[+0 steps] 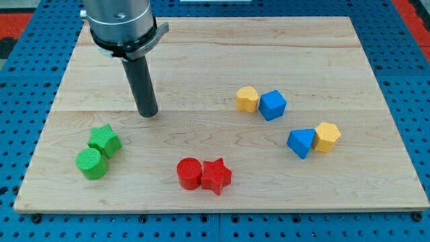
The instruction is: Point your arm to the left of the yellow heart
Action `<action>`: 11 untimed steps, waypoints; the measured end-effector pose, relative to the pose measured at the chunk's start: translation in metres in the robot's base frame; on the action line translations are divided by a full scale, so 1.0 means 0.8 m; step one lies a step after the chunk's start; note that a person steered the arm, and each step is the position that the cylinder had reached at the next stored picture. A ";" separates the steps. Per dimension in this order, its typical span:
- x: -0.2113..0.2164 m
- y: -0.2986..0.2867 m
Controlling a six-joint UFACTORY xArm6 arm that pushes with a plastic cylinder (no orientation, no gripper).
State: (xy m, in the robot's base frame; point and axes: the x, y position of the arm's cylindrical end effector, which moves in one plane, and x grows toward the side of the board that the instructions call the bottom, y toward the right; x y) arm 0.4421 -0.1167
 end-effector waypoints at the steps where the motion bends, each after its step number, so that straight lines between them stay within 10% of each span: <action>1: -0.025 -0.004; 11: -0.014 0.052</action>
